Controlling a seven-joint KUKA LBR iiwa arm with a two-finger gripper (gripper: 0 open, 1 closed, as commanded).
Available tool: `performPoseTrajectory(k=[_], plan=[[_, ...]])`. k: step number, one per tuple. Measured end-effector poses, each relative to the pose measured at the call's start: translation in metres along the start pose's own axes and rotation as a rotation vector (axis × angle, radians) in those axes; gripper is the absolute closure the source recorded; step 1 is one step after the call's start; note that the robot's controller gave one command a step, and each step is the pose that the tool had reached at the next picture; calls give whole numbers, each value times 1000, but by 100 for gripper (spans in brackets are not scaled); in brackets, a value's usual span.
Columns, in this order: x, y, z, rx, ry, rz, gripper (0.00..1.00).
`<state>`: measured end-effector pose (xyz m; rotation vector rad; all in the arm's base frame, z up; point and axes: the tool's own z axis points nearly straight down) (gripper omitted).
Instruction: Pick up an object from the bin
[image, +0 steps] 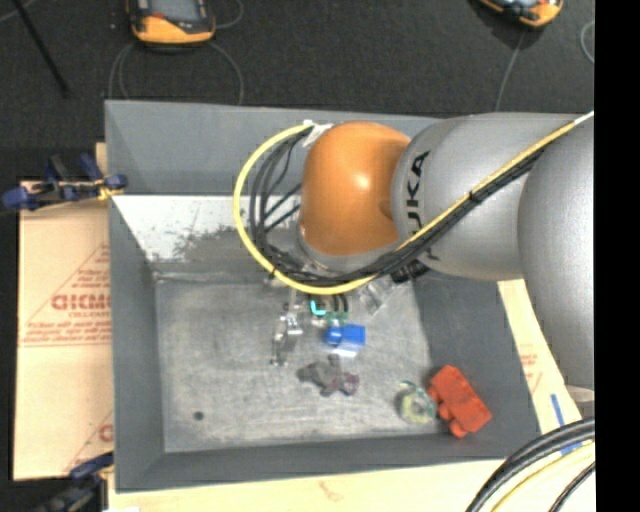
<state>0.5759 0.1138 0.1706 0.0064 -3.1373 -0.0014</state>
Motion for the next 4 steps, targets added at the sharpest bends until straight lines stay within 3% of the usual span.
performPoseTrajectory(k=[1, 2, 3, 4], plan=[[10, -60, 71, 4, 0, -91, 0], [22, -113, 97, -2, -18, -120, 0], [21, -111, 94, 0, -19, -120, 100], [24, -188, -62, 7, -14, -473, 100]])
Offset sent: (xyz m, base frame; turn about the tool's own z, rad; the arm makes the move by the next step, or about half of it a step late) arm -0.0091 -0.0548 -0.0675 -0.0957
